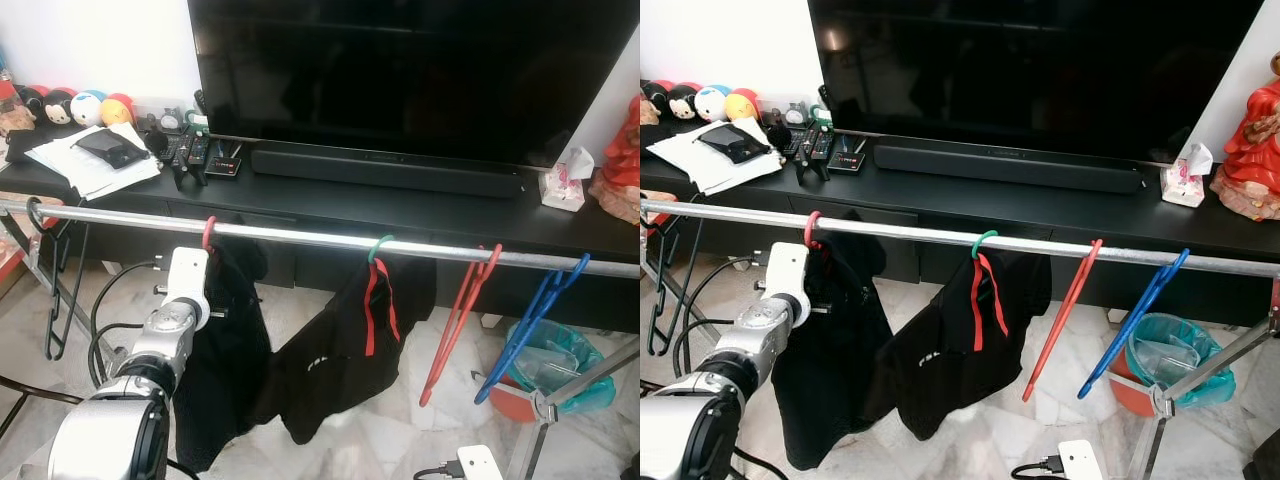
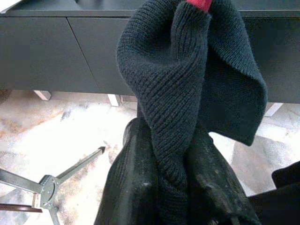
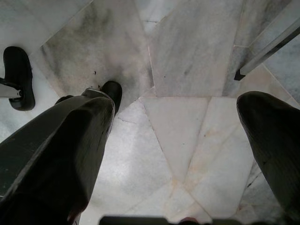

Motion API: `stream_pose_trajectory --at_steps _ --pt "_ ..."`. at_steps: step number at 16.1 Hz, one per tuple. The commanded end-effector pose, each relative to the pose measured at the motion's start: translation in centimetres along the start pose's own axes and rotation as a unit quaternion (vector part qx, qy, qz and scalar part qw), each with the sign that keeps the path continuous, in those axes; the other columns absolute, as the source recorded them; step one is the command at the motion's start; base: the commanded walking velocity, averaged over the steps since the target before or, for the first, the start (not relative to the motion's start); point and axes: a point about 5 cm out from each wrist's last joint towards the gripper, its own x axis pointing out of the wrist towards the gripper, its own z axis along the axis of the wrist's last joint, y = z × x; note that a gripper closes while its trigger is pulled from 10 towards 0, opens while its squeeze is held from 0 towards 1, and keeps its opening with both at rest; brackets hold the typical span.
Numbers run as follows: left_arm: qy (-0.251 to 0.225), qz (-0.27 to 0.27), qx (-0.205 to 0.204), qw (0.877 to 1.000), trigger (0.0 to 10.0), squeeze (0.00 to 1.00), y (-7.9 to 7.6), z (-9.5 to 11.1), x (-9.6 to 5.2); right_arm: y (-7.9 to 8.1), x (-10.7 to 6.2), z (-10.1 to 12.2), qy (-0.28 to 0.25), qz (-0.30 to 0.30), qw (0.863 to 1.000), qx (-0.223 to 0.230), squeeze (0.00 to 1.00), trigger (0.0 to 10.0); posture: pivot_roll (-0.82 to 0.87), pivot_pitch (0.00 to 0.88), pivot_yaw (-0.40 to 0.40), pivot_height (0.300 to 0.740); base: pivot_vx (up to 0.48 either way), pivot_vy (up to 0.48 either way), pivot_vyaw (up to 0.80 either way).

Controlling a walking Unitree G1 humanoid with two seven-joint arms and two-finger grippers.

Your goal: Hang hanger

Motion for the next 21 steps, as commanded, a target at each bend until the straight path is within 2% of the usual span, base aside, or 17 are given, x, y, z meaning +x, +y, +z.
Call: stream_pose_trajectory --at_steps 1,9,11,14,19,21 --pt "0.030 -0.004 0.007 1.000 10.0 1.00 0.0 -1.9 -0.4 0.0 0.0 0.0 -0.002 0.000 1.000 -0.003 0.00 10.0 0.08 0.000 -0.066 0.732 0.000 0.000 0.00" --pt "-0.006 0.000 0.007 1.000 10.0 1.00 0.3 -1.3 -0.5 0.1 0.0 -0.1 -0.002 0.000 1.000 -0.002 0.00 10.0 0.08 0.000 -0.059 0.732 0.000 0.000 0.00" --pt "-0.030 -0.013 0.019 0.999 10.0 1.00 0.2 -1.3 -0.8 0.1 0.0 -0.1 -0.002 0.001 1.000 -0.004 0.00 10.0 0.08 0.000 -0.055 0.732 0.000 0.000 0.00" --pt "-0.055 -0.029 0.013 0.998 10.0 1.00 0.5 -1.7 -1.5 0.2 0.0 -0.2 -0.002 0.002 1.000 -0.003 0.00 10.0 0.09 0.000 -0.051 0.732 0.000 0.000 0.00" --pt "-0.099 -0.070 0.010 0.993 10.0 1.00 1.7 -2.7 -4.2 0.3 0.0 -0.5 0.000 0.004 1.000 -0.005 0.00 10.0 0.10 0.000 -0.051 0.732 0.000 0.000 0.00" --pt "-0.125 -0.073 0.000 0.990 10.0 1.00 2.4 -2.9 -5.9 0.3 0.0 -0.6 0.001 0.004 1.000 -0.005 0.00 10.0 0.11 0.000 -0.050 0.732 0.000 0.000 0.00"
